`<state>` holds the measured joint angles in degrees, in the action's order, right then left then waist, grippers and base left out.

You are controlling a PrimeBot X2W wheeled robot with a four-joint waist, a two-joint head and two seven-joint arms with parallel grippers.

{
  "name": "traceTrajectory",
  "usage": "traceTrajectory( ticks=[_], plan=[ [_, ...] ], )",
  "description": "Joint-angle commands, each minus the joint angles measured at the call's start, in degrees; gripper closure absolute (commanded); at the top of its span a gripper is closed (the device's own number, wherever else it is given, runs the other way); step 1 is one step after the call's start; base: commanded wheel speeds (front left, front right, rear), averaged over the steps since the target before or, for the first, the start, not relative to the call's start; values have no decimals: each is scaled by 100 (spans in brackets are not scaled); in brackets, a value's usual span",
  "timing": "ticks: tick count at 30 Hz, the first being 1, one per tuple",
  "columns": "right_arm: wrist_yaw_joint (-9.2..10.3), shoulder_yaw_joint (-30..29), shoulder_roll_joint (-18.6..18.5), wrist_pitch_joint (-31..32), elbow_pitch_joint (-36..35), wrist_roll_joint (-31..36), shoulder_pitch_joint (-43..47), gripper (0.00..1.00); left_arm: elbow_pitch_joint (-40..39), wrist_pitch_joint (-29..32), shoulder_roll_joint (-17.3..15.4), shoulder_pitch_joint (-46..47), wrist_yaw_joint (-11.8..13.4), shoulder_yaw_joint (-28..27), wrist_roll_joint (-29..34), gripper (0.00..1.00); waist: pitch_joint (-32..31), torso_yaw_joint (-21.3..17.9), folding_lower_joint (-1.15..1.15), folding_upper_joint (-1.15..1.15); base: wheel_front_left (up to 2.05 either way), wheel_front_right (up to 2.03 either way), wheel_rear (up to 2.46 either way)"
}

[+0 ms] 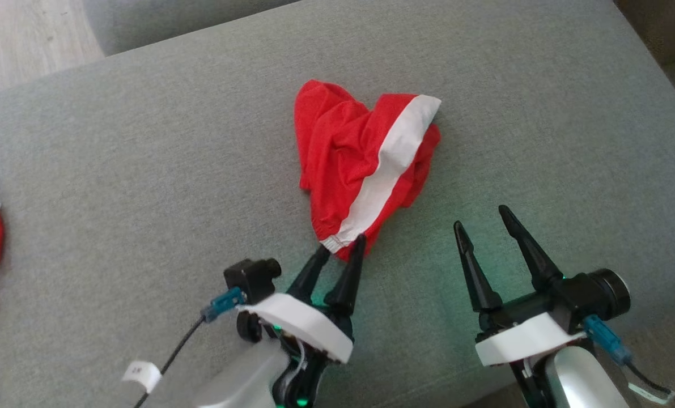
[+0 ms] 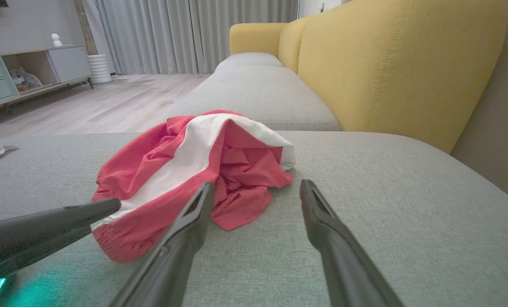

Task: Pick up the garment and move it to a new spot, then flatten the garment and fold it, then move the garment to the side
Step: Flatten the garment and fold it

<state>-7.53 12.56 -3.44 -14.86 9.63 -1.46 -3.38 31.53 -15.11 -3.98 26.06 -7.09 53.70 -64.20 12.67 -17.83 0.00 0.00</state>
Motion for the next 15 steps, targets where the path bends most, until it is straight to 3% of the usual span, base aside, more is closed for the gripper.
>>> traceTrajectory(
  ticks=[1,7,15],
  plan=[
    [4,99,7,-14,-171,-32,-89,0,-161,11,-49,-142,-39,-68,18,0,-10,37,0,0,0,0,0],
    [4,126,2,-14,-175,-29,-95,0,-370,11,-138,-146,-39,76,24,0,-18,131,0,0,0,0,0],
    [4,177,-53,-14,-181,-22,-89,0,-400,11,-69,-109,-39,-122,189,1,-17,159,0,0,0,0,0]
  ],
)
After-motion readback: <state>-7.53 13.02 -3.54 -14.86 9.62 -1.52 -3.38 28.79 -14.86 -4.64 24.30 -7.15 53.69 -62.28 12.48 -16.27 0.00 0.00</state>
